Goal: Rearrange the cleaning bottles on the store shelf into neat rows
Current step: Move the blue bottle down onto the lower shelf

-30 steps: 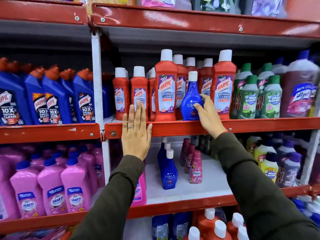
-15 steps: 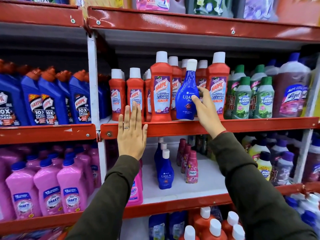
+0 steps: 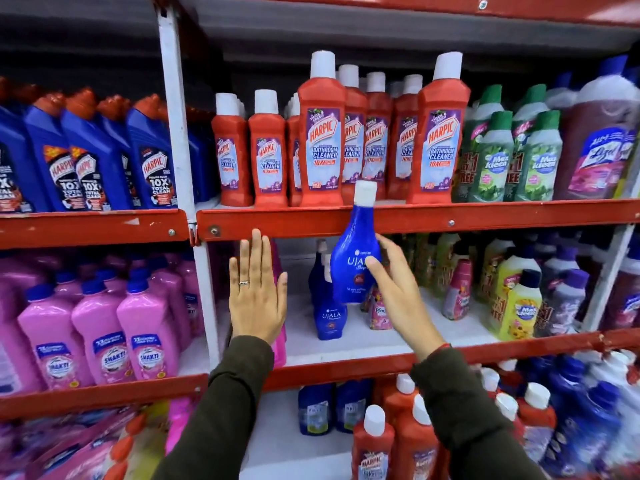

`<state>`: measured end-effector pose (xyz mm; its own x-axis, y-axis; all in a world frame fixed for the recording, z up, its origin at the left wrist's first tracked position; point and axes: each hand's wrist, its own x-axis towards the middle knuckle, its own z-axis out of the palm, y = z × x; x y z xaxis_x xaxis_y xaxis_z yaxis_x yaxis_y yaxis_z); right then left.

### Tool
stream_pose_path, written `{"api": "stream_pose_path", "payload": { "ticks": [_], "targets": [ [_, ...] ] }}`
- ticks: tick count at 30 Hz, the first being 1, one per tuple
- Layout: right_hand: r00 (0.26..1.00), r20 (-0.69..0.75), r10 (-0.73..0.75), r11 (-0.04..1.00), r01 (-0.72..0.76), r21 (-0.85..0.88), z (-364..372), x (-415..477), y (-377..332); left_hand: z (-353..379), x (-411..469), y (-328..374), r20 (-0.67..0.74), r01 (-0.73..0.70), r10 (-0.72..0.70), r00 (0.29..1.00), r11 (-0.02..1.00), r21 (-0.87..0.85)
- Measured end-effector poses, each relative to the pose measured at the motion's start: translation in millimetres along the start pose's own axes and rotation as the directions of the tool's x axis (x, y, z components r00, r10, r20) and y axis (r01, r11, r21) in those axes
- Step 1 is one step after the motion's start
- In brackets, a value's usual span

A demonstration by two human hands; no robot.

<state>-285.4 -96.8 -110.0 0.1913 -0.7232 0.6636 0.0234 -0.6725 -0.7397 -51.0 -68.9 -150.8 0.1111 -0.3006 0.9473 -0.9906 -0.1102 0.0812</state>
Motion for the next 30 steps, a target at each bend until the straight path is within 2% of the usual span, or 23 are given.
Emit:
{"api": "stream_pose_path", "payload": {
  "ticks": [5, 12, 19, 30],
  "targets": [
    [0.992, 0.065, 0.110, 0.993, -0.112, 0.028, 16, -49, 50, 13, -61, -6, 0.083, 0.038, -0.038, 0.996, 0.999, 0.003],
    [0.962, 0.098, 0.253, 0.967, -0.253, -0.010, 31, -69, 104, 37, -126, -12, 0.202, 0.078, -0.077, 0.976, 0.997, 0.004],
    [0.952, 0.133, 0.276, 0.961, -0.271, -0.055, 35, -57, 129, 55, -153, -24, 0.252, 0.064, -0.068, 0.965, 0.998, 0.026],
    [0.936, 0.172, 0.307, 0.952, -0.299, -0.072, 33, -58, 148, 54, -151, -24, 0.256, 0.045, -0.050, 0.965, 0.999, 0.025]
  ]
}}
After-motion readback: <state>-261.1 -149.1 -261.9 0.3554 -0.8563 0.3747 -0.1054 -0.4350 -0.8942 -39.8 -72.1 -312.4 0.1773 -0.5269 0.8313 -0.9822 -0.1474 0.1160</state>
